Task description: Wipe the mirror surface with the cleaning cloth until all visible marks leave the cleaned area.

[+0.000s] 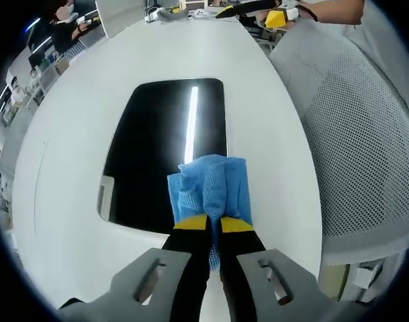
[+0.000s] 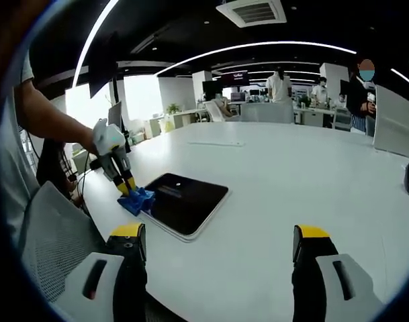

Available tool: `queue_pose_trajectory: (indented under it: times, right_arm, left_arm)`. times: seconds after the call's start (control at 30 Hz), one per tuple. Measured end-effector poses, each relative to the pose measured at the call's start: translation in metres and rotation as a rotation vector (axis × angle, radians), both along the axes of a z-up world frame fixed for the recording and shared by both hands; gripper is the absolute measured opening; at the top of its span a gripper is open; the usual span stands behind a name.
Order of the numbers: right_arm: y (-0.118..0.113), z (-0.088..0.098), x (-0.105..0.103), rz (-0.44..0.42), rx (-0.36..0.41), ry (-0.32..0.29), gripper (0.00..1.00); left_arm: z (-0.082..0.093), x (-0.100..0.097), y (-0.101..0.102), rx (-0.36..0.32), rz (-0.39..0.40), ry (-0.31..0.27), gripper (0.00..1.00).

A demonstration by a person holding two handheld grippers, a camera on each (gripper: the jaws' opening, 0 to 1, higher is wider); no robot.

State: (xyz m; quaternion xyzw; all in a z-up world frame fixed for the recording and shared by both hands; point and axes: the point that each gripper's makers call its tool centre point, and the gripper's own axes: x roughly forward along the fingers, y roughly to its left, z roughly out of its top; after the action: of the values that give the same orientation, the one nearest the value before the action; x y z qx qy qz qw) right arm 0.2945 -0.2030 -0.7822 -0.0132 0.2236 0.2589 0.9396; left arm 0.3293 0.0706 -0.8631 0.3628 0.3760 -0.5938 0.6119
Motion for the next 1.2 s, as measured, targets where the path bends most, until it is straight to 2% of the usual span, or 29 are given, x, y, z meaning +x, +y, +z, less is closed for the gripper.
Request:
queue_pose_trajectory:
  times: [0.17,0.37,1.2]
  right_arm:
    - [0.000,-0.001,0.000,0.002,0.000,0.004,0.89]
    - [0.000,-0.001,0.000,-0.002,0.004,0.008,0.89]
    - [-0.003,-0.004,0.002,-0.016,-0.004,0.023,0.88]
  left_arm:
    - [0.000,0.001,0.000,-0.015,-0.007,0.037,0.01]
    - [-0.001,0.014,0.003,-0.024,0.006,0.050,0.01]
    - [0.000,0.082,0.010,-0.002,-0.001,0.026,0.01]
